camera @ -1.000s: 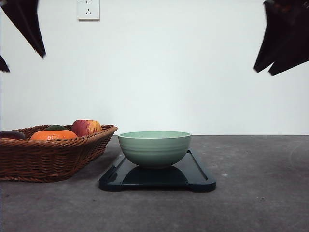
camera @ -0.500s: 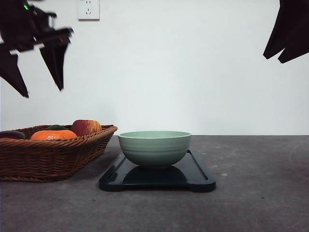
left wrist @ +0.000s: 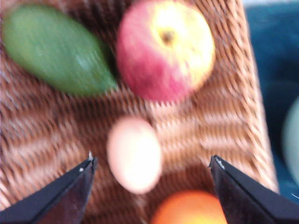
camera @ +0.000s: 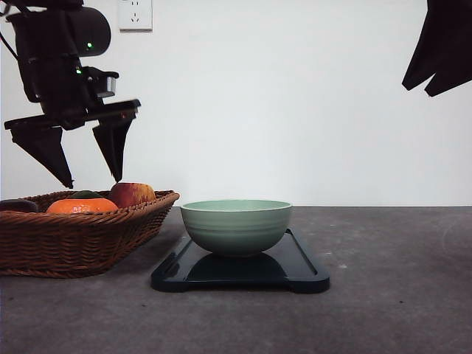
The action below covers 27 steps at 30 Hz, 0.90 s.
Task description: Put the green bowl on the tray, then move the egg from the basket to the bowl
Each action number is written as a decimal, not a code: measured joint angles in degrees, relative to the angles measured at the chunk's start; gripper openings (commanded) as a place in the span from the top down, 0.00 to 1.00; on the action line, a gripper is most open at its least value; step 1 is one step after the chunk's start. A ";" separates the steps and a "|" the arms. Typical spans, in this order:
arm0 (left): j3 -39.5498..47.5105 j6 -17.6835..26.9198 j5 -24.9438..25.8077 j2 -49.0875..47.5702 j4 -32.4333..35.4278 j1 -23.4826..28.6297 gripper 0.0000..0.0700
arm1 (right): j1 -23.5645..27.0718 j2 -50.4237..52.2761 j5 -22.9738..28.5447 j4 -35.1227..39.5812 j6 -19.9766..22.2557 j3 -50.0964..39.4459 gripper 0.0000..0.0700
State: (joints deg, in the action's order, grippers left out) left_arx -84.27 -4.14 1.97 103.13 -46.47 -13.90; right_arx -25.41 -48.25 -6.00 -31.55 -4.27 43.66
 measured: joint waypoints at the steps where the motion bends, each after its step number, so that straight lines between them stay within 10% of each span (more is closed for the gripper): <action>1: -0.01 0.17 -0.52 0.36 0.01 -0.07 0.28 | -0.01 0.00 0.00 0.00 0.00 0.00 0.70; 27: -0.09 0.54 -0.77 7.56 1.32 -0.12 0.29 | -0.01 0.00 0.00 0.00 0.00 0.00 0.70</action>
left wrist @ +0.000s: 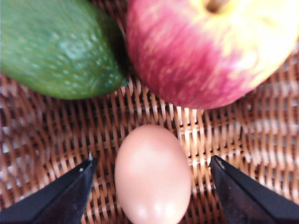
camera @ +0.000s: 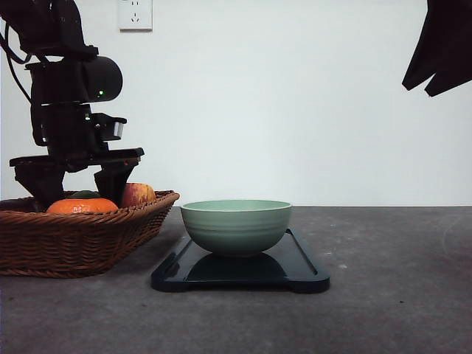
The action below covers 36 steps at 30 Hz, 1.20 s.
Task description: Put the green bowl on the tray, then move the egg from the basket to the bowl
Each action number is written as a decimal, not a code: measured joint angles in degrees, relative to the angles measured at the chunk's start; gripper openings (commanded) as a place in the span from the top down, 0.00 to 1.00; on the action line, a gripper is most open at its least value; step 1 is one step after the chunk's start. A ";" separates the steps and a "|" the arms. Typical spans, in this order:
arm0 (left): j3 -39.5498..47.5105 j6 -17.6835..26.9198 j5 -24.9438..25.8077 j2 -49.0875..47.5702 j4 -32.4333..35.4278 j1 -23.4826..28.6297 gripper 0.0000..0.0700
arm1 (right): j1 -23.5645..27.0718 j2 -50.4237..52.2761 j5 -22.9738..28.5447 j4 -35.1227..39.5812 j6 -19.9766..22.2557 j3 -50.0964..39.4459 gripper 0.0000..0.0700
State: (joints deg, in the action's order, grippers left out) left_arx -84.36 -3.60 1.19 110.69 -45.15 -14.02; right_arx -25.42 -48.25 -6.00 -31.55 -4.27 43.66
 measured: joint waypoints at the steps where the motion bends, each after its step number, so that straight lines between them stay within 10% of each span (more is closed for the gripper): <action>1: 0.00 0.00 0.00 0.03 0.07 0.00 0.30 | 0.01 0.00 0.00 0.00 0.00 0.00 0.70; 7: 0.00 -0.04 0.00 0.03 0.40 0.00 0.68 | 0.01 0.00 0.00 0.00 -0.02 0.00 0.70; 36: -0.02 -0.22 -0.02 -3.04 -1.42 -0.25 0.76 | -0.01 0.00 0.00 -0.76 -0.02 0.00 0.70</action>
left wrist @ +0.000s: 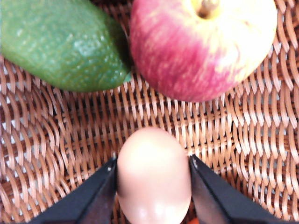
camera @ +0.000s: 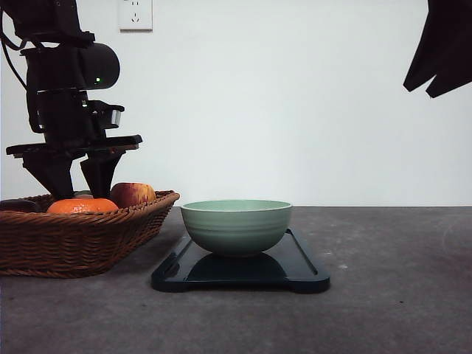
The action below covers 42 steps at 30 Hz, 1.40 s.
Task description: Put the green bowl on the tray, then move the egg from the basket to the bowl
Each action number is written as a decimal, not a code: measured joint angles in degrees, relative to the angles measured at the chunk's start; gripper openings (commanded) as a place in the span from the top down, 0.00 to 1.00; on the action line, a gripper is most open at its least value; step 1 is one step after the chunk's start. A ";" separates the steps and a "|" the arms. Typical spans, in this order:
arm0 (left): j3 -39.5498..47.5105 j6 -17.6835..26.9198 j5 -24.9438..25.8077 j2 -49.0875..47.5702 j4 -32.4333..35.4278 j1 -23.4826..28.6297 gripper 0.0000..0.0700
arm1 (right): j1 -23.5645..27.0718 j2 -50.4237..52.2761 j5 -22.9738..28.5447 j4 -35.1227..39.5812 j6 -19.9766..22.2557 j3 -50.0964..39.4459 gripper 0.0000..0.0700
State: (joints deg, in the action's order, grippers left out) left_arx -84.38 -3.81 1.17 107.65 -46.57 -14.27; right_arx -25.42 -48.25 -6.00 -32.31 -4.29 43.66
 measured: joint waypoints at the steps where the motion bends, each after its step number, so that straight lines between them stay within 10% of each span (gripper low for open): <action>1: 0.00 0.00 0.00 -0.43 -0.05 -0.10 0.76 | 0.00 0.00 0.00 -0.07 0.00 0.00 0.70; 17: -5.47 0.00 0.26 -13.67 -0.71 -7.11 0.76 | 0.02 0.00 0.00 -0.11 0.00 0.00 0.70; 42: -6.34 -3.10 0.48 -6.15 7.08 -20.03 0.75 | 0.01 0.00 0.00 -0.13 0.00 0.00 0.70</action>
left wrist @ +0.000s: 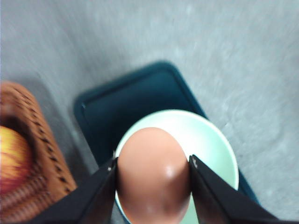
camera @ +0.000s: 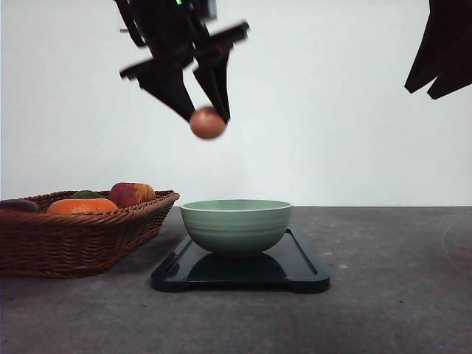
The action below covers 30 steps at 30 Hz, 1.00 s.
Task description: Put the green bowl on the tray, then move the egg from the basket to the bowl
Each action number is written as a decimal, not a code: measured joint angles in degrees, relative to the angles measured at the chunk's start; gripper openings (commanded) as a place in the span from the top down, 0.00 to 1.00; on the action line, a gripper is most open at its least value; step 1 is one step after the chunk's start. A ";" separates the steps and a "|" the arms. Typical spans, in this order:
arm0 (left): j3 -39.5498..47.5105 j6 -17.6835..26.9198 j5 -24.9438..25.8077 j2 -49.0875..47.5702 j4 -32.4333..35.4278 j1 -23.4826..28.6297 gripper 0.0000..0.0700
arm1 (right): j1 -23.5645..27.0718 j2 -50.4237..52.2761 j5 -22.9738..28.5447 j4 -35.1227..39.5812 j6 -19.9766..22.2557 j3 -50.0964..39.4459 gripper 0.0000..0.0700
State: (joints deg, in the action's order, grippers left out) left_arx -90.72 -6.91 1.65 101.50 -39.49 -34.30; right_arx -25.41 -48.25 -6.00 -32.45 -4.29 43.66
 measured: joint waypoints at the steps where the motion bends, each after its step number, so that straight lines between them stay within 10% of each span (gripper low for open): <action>1: 0.00 0.00 0.00 0.67 0.14 -0.18 0.75 | 0.00 0.00 0.00 -0.01 0.00 0.00 0.70; 30: 0.00 0.00 -0.02 15.43 3.23 -2.90 0.73 | -0.02 0.00 -0.02 -0.11 0.00 0.00 0.70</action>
State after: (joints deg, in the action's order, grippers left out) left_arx -90.72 -6.92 1.63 116.92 -36.26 -37.21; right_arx -25.43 -48.25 -6.02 -32.56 -4.29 43.66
